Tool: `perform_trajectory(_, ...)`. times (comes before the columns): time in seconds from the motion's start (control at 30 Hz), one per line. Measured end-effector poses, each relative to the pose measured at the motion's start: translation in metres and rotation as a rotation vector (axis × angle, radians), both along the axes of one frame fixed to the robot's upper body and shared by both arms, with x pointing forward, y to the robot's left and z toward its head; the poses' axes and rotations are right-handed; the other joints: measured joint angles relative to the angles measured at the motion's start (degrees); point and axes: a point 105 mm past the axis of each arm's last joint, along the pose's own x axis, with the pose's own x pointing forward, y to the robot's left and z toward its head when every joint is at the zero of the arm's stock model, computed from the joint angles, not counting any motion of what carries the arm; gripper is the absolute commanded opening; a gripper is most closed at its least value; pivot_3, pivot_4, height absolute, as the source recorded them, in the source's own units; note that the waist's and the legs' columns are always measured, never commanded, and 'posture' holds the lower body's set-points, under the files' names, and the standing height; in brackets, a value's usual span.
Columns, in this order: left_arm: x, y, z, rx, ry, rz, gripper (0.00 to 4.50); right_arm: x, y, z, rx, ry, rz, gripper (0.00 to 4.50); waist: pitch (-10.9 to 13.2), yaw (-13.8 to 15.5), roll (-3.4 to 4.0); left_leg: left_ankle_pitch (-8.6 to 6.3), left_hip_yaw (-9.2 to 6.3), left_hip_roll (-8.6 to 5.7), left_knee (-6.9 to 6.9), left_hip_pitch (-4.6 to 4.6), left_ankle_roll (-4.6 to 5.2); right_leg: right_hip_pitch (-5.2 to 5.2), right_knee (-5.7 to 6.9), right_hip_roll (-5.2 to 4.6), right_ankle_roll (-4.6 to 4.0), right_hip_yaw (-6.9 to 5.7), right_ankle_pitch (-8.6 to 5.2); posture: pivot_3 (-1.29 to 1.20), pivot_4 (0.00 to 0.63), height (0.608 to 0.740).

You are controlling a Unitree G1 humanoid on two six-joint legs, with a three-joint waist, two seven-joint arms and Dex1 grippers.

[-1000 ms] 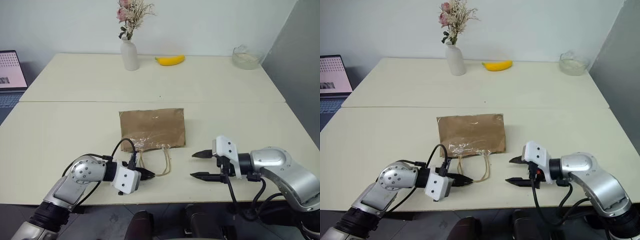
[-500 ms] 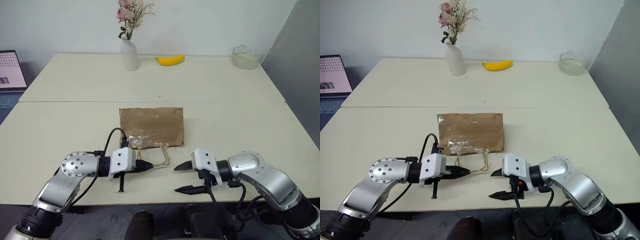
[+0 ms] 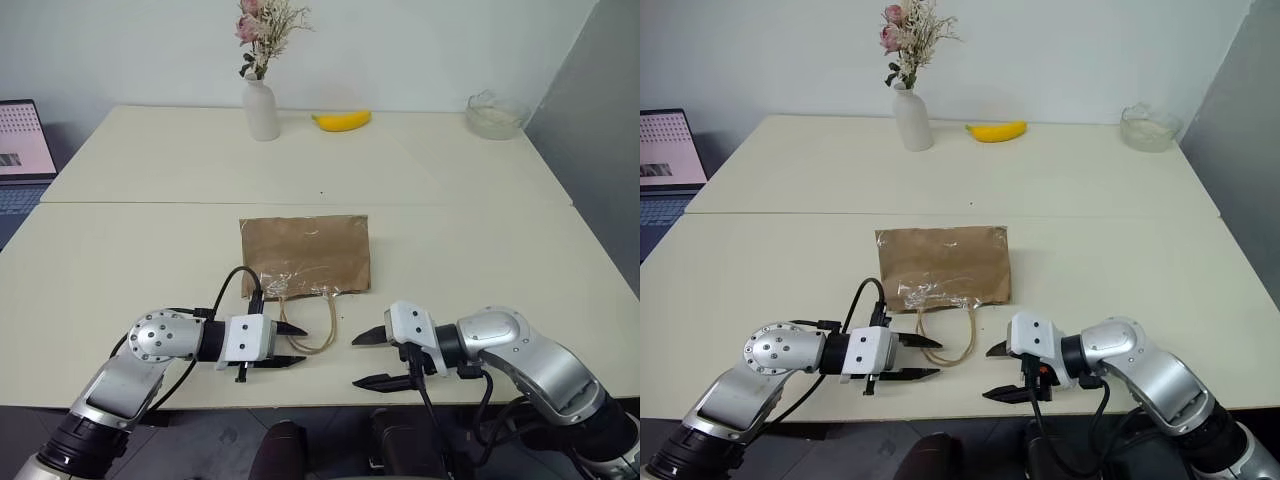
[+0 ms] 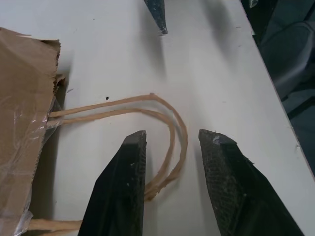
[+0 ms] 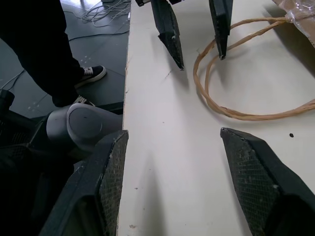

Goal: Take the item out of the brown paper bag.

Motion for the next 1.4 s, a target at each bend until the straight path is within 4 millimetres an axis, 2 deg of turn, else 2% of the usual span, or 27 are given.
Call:
perform_trajectory(0.3,-0.003,-0.002,-0.008,0.054,-0.045,-0.070,1.78,0.001,-0.001,0.000,0.000,-0.002,-0.007,3.14,0.00,0.00,0.00,0.00,-0.01,-0.01,0.00,0.00,0.00,0.00,0.00,0.00,0.00,-0.01,0.00,0.00,0.150,0.740)
perform_trajectory(0.4,-0.002,-0.006,-0.009,0.046,-0.055,-0.083,1.23,0.001,-0.001,0.000,0.000,-0.001,-0.007,3.14,0.00,0.01,0.00,0.00,0.00,-0.01,0.00,-0.01,0.00,0.01,0.00,0.00,0.00,-0.01,0.00,0.00,0.150,0.740)
perform_trajectory(0.53,-0.001,-0.011,-0.010,0.036,-0.061,-0.098,0.03,-0.001,-0.001,0.000,-0.001,0.000,-0.005,3.14,0.00,0.00,-0.01,0.00,-0.01,0.00,0.00,0.00,0.00,0.01,0.00,0.00,0.01,-0.01,0.00,0.00,0.150,0.740)
perform_trajectory(0.73,0.001,-0.010,-0.011,0.034,-0.047,-0.081,0.03,-0.002,-0.001,0.000,-0.002,0.002,-0.005,3.14,0.00,0.00,-0.01,0.00,-0.01,-0.01,0.00,0.00,0.00,0.01,0.00,0.00,0.01,-0.01,0.00,0.00,0.150,0.740)
perform_trajectory(0.87,0.012,-0.011,-0.001,-0.058,0.023,0.033,0.03,-0.003,0.003,0.000,0.015,-0.008,0.010,3.14,-0.01,-0.03,-0.01,0.00,-0.02,0.00,0.02,-0.01,0.00,0.01,0.01,0.01,0.02,-0.03,0.01,0.00,0.150,0.740)
perform_trajectory(0.97,0.025,-0.008,0.019,-0.136,0.044,0.123,0.03,-0.003,0.013,-0.002,0.029,-0.035,0.039,3.14,-0.02,-0.08,-0.03,0.00,-0.03,0.00,0.02,0.00,0.00,0.01,0.02,0.02,0.02,-0.04,0.01,0.00,0.150,0.740)
perform_trajectory(1.07,0.029,-0.007,0.032,-0.185,0.062,0.166,0.03,0.003,0.022,-0.004,0.041,-0.056,0.052,3.14,-0.02,-0.20,-0.03,0.00,-0.01,0.00,0.02,0.01,0.00,0.01,0.02,0.02,0.02,-0.01,0.01,0.00,0.150,0.740)
perform_trajectory(1.27,0.030,-0.007,0.035,-0.207,0.107,0.198,0.03,0.016,0.050,-0.008,0.078,-0.087,0.073,3.14,-0.02,-0.14,-0.03,0.00,-0.05,0.00,0.02,0.00,0.00,0.01,0.04,0.04,0.01,-0.03,0.01,0.00,0.150,0.740)
perform_trajectory(1.4,0.031,-0.006,0.036,-0.211,0.116,0.210,0.03,0.023,0.064,-0.022,0.064,-0.046,0.065,3.14,-0.03,-0.12,-0.04,0.00,-0.03,-0.02,0.03,-0.01,0.00,0.01,0.03,0.03,0.01,-0.02,0.01,0.00,0.150,0.740)
